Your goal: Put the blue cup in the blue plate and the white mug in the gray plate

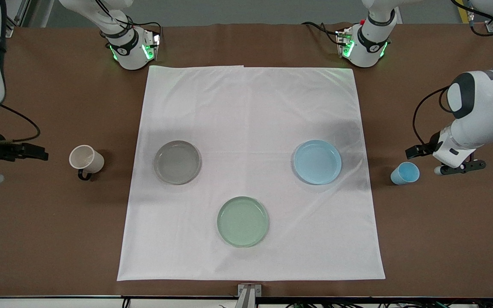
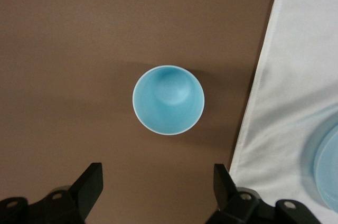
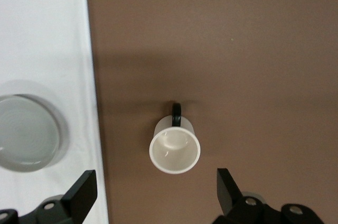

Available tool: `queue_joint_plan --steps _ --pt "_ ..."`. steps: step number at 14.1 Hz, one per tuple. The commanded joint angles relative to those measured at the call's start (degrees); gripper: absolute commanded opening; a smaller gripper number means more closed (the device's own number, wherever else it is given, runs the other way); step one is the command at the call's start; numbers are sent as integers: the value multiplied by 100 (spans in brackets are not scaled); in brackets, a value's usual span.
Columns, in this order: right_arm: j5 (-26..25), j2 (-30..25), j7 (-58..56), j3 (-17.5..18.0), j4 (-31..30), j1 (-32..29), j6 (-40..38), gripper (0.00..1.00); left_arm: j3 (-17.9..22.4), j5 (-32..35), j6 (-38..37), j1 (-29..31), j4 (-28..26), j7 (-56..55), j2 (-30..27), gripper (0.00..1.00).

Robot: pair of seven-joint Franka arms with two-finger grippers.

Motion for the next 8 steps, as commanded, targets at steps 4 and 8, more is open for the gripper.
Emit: queue_joint_plan --steps 4,8 --pt "22 129 -10 48 -2035 -148 2655 100 -37 520 631 348 56 -22 526 83" --pt "407 534 -484 57 -2159 -245 3106 100 -46 503 764 348 197 -136 808 73"
